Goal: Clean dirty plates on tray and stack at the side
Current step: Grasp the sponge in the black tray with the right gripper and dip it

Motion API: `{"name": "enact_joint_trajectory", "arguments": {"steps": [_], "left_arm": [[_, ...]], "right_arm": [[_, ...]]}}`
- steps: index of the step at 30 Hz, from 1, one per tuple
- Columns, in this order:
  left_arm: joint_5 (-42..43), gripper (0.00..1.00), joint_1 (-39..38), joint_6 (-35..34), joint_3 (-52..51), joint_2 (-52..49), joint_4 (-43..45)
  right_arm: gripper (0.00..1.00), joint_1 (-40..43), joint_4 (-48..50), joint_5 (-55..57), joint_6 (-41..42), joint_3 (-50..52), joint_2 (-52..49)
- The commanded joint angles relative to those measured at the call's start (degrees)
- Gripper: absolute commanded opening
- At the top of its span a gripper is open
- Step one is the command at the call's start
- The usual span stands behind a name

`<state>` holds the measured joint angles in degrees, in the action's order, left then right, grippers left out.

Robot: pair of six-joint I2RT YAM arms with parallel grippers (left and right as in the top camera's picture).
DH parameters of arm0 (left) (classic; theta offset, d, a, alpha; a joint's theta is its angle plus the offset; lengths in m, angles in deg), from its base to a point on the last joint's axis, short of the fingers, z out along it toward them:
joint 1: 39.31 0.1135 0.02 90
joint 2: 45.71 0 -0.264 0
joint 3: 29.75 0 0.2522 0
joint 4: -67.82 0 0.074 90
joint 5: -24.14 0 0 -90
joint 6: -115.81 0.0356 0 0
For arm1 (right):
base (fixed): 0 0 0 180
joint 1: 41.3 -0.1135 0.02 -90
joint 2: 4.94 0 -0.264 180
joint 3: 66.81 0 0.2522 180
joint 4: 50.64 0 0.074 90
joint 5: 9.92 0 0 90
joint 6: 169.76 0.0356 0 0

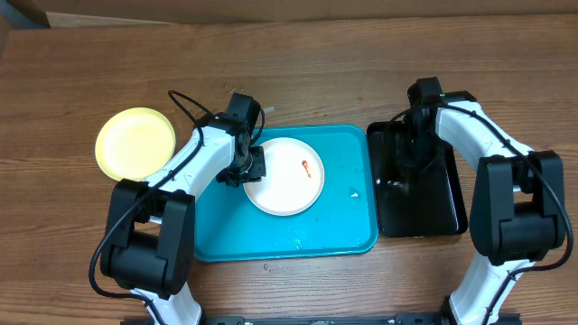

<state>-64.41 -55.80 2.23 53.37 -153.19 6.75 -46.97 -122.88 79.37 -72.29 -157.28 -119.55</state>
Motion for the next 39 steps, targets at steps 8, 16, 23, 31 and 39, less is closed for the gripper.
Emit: {"name": "enact_joint_trajectory", "arguments": {"steps": [8,16,23,31,39], "left_arm": [[0.6,0.32,0.0,0.2,-0.2,-0.9,-0.7],[1.1,0.32,0.0,0.2,-0.2,-0.9,-0.7],[1.1,0.32,0.0,0.2,-0.2,-0.9,-0.7],[1.1,0.33,0.0,0.2,-0.2,-0.9,-0.7],[1.1,0.34,0.0,0.2,-0.2,-0.9,-0.7]], "right_arm": [[0.72,0.2,-4.6,0.9,0.0,-6.4,0.7],[0.75,0.2,1.8,2.4,0.0,-3.9,0.5],[0.55,0.2,9.6,2.4,0.0,-1.0,0.3],[0.55,0.2,11.1,2.4,0.0,-1.0,0.4],[0.16,0.2,7.9,2.4,0.0,-1.0,0.4]]}}
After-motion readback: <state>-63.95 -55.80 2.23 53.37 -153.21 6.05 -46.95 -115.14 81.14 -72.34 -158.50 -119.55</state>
